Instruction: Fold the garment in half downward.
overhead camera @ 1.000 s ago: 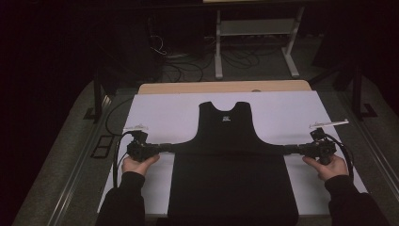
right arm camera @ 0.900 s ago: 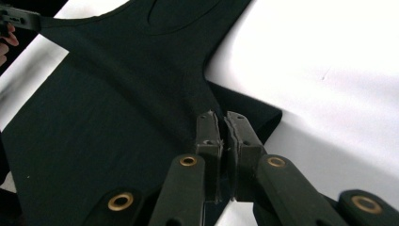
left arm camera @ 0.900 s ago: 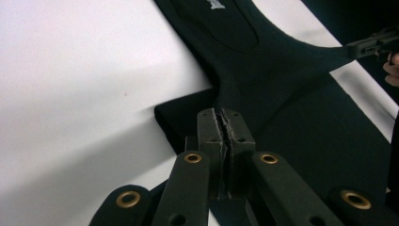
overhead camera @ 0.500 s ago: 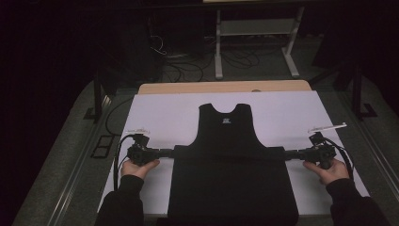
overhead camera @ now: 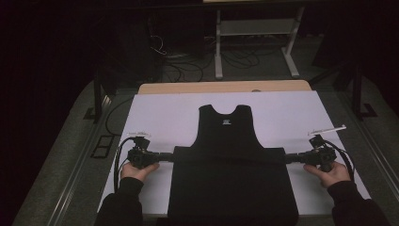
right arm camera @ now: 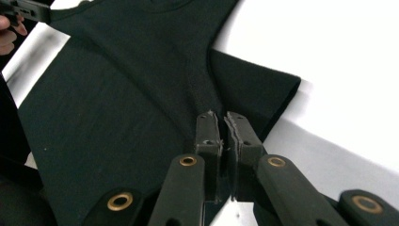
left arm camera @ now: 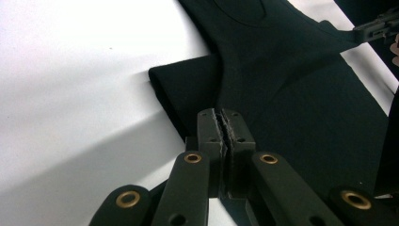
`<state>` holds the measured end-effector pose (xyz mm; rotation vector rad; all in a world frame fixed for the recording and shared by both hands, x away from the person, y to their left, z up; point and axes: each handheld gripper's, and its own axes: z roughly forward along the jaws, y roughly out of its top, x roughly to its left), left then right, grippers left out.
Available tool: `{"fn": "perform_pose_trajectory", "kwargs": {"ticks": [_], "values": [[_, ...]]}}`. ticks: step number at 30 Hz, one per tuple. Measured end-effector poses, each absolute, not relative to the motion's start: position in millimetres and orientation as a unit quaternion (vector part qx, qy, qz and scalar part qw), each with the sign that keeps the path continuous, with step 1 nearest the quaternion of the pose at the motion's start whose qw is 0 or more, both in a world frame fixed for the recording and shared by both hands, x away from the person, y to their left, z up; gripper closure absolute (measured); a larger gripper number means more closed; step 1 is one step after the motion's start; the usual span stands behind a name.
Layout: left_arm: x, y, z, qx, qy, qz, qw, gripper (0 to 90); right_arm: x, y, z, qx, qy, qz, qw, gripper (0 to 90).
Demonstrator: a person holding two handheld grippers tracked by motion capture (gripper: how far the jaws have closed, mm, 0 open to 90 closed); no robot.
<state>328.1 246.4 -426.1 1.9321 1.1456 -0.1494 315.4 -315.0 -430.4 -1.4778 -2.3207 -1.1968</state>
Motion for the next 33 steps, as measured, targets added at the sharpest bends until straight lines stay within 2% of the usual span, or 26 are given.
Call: {"fn": "perform_pose_trajectory", "kwargs": {"ticks": [33], "values": [[313, 250, -429, 0.780, 0.453, -0.079, 0.425, 86.7, 301, -316, -434, -0.482, -0.781, -0.383, 0.100, 83.0]]}}
